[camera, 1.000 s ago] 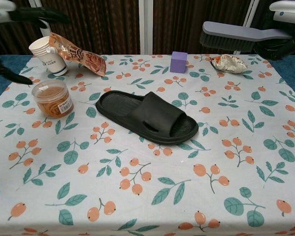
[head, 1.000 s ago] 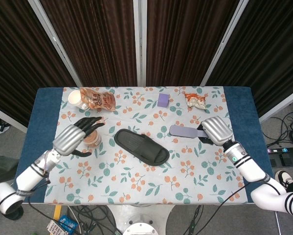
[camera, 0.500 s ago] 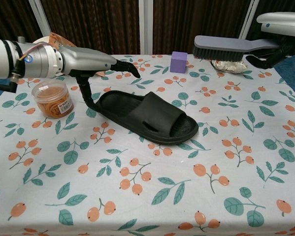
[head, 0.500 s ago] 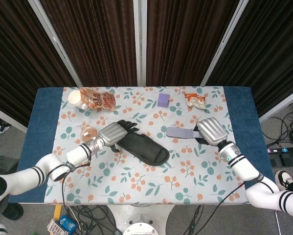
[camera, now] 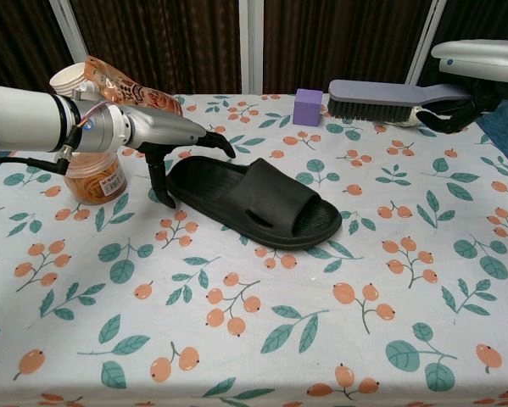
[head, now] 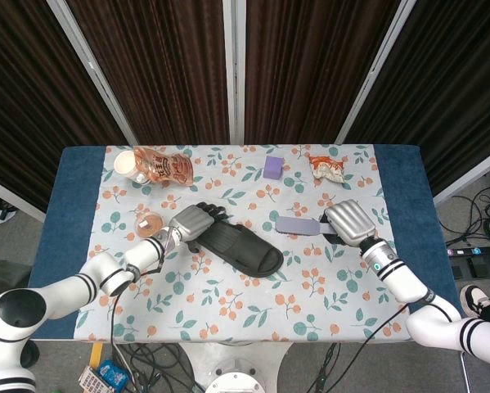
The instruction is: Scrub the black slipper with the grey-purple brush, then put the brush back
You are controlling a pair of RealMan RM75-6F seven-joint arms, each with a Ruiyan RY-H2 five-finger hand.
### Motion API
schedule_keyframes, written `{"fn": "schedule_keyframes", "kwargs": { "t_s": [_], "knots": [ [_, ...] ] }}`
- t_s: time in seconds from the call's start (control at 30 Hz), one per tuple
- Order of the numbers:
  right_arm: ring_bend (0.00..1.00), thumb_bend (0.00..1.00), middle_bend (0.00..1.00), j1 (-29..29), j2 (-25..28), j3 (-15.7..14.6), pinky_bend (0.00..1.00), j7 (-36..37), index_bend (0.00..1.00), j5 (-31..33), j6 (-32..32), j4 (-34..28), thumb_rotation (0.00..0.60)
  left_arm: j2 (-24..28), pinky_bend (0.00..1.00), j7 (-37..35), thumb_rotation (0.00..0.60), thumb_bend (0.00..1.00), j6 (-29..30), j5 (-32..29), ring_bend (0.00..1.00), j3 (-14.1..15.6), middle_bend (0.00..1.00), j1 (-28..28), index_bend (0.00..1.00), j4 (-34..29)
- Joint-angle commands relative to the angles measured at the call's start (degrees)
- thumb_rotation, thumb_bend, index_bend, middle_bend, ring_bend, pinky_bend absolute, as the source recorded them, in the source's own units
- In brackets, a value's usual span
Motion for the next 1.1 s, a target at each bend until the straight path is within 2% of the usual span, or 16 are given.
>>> {"fn": "schedule_keyframes", "kwargs": {
  "t_s": [0.03,0.3,0.53,0.93,1.1],
  "knots": [
    [1.0,0.47,1.0,0.1,-0.5,-0.2,1.0,0.0,1.0,-0.2,-0.3,0.4,0.6,-1.1,0.15,-0.6,0.6,0.23,0.7,-0.7,0.13,0.0,0.26,-0.1,0.24,1.4],
    [1.0,0.47,1.0,1.2,-4.3,-1.2,1.0,-0.5,1.0,-1.6,-1.8,2.7,0.6,-2.5,0.24,-1.5,0.6,0.27,2.3,-0.7,0.27,0.9,0.42,-0.3,0.38,3.5],
    [1.0,0.47,1.0,3.1,-10.1,-1.6,1.0,-1.9,1.0,-4.2,-2.0,7.2,0.6,-2.6,0.24,-2.0,0.6,0.27,2.8,-0.8,0.27,1.5,0.43,-0.6,0.39,3.8],
    [1.0,0.47,1.0,6.0,-20.6,-1.3,1.0,-8.2,1.0,-5.9,-1.4,19.1,0.6,-2.3,0.24,-0.8,0.6,0.27,3.7,-1.4,0.27,1.9,0.43,-1.0,0.39,2.8],
    [1.0,0.47,1.0,6.5,-21.0,-4.3,1.0,-9.8,1.0,-8.1,-3.0,19.1,0.6,-1.9,0.24,-0.1,0.6,0.27,4.2,-1.9,0.27,1.9,0.43,-0.9,0.39,2.3]
  ]
}}
